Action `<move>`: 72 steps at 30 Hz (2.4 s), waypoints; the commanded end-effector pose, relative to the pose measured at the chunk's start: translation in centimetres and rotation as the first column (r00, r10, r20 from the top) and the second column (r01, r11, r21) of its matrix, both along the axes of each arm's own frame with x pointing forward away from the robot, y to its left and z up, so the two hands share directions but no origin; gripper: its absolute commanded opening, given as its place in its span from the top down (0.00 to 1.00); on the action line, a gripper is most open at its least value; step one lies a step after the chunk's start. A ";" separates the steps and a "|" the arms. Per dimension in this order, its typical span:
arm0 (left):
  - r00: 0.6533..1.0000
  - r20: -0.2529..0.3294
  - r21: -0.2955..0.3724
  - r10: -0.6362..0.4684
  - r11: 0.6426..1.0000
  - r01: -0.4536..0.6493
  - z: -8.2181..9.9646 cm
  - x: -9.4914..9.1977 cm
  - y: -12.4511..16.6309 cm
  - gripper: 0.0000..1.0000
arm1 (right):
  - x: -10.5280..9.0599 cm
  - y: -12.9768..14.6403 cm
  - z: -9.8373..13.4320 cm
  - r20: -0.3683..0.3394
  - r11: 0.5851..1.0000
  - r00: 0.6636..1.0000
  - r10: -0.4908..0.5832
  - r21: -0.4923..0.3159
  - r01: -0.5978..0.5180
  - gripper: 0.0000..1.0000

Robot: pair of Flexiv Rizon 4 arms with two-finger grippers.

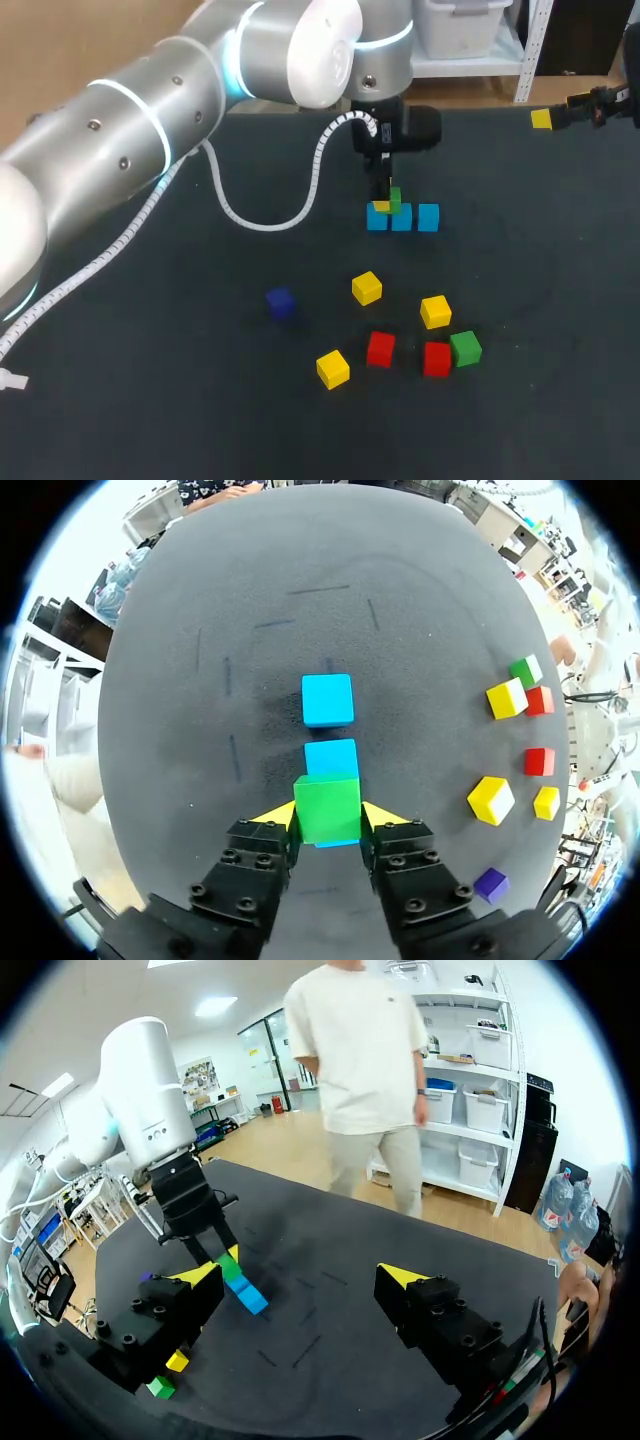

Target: Place the blue cubes, place green cubes on the blue cubes, place the yellow cubes on the green cubes, then place the red cubes on the yellow cubes, and place purple cube on the red cubes.

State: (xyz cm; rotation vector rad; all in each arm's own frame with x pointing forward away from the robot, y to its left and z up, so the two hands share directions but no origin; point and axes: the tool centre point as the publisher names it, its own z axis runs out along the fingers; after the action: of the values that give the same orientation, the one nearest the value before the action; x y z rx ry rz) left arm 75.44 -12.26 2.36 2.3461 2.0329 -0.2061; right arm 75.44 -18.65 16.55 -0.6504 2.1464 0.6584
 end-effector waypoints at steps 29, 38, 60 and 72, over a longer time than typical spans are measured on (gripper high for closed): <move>1.000 -0.002 0.010 0.013 1.000 -0.013 0.0 -0.2 0.7 0.57 | 0.0 0.0 -0.1 0.002 1.000 1.000 0.002 0.003 -0.002 0.00; 1.000 -0.005 0.012 0.012 1.000 -0.012 0.0 -0.2 0.7 0.00 | 0.0 0.0 -0.1 0.002 1.000 1.000 0.002 0.003 -0.002 0.00; 0.999 -0.003 0.005 0.034 0.999 -0.034 0.1 0.2 0.9 0.00 | 0.0 0.0 -0.1 0.002 1.000 1.000 0.002 0.003 -0.002 0.00; 0.998 0.040 0.009 0.058 0.998 -0.058 0.3 0.2 0.9 0.00 | 0.0 0.0 -0.1 0.002 1.000 1.000 0.002 0.003 -0.002 0.00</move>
State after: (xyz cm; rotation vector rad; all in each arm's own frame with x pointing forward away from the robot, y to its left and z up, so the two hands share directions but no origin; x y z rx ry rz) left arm 76.18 -11.52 2.58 2.2824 2.0880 -0.1626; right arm 75.44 -18.65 16.55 -0.6504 2.1464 0.6584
